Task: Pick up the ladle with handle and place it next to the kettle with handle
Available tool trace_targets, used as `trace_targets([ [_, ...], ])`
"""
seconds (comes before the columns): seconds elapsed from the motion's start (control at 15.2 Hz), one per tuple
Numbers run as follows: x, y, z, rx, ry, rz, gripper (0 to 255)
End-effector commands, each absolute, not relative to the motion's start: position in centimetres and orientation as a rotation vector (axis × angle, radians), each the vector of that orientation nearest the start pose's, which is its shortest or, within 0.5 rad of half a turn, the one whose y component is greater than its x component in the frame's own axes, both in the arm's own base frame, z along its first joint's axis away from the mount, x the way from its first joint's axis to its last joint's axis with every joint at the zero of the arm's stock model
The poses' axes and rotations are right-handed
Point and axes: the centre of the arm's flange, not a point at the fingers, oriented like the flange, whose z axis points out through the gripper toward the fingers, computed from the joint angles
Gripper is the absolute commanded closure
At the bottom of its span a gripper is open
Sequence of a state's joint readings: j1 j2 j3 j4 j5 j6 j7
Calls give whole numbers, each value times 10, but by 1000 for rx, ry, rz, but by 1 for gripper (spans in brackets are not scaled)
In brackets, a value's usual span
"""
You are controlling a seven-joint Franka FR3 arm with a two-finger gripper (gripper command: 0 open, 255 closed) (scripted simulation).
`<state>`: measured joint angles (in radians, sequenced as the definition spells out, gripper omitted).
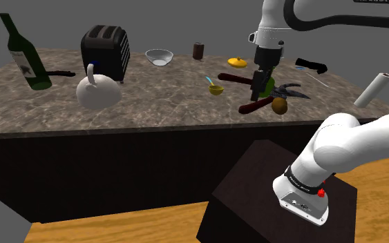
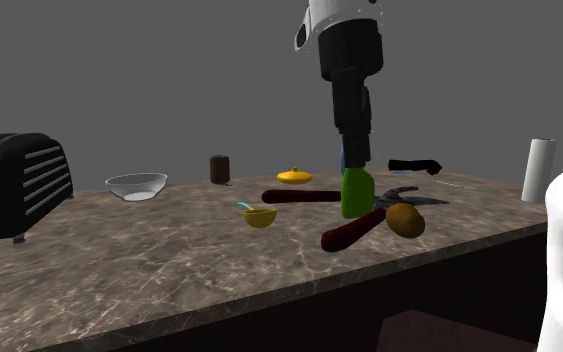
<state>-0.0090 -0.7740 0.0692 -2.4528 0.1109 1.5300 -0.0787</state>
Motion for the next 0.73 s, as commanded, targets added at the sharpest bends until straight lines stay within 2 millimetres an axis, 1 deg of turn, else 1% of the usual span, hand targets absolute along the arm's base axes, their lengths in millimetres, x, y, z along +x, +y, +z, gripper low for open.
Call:
trace_targets([
  [0.0,299,34,538,-3063,-171,228,0],
  [0.33,354,11,514,-3053,4,202,0],
  [0.66,406,-19,490,-3033,178,174,0],
])
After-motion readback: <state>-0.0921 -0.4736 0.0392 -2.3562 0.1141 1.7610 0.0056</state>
